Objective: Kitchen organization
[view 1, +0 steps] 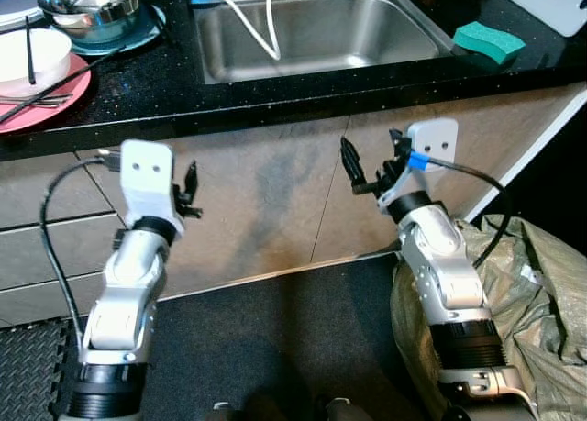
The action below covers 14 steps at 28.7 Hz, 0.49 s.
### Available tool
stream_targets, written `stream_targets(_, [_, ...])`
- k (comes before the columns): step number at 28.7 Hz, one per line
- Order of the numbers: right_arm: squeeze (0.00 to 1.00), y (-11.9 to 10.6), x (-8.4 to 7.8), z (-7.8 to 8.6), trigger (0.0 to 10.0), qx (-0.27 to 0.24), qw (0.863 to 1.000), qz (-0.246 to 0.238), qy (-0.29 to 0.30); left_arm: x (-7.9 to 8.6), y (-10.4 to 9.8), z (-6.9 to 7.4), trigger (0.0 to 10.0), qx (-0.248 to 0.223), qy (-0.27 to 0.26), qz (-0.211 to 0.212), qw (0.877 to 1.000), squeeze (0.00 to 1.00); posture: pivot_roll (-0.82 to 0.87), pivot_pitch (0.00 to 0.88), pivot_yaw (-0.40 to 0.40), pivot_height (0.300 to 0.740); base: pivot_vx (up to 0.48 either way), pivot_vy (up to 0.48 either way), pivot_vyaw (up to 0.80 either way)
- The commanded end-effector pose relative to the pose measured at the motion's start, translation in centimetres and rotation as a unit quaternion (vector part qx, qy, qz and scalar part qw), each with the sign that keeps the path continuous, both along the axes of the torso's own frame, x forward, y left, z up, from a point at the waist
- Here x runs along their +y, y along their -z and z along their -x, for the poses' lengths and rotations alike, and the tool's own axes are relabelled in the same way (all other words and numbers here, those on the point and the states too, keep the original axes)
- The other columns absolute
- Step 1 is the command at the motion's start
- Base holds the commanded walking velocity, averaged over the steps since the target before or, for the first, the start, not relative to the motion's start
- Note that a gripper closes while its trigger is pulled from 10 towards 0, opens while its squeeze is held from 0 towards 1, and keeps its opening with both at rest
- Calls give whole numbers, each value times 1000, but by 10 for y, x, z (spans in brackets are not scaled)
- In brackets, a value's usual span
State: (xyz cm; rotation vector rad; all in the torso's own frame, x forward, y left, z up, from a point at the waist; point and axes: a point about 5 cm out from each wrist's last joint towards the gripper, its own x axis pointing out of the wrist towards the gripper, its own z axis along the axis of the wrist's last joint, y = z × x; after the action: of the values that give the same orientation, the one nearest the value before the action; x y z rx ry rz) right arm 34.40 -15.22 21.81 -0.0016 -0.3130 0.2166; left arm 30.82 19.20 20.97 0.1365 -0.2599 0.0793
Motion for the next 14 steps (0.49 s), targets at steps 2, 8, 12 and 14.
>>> stream_targets(2, [0,-2,-6,1,10000,-7,1000,-7,12,5,-1,2,10000,-2,-5,-8,1000,0,1,156,7,740,0,0,0])
stream_targets(8, [0,-9,-8,0,10000,-18,999,-28,15,5,-18,0,10000,-33,-5,-29,999,0,3,159,8,740,0,0,0])
stream_targets(12, [0,-14,-7,-2,10000,-22,999,-27,14,6,-25,-2,10000,-40,-6,-32,999,0,4,159,8,740,0,0,0])
stream_targets(14, [0,-15,-6,-3,10000,-22,999,-25,11,6,-25,-2,10000,-40,-7,-35,999,0,3,161,7,740,0,0,0])
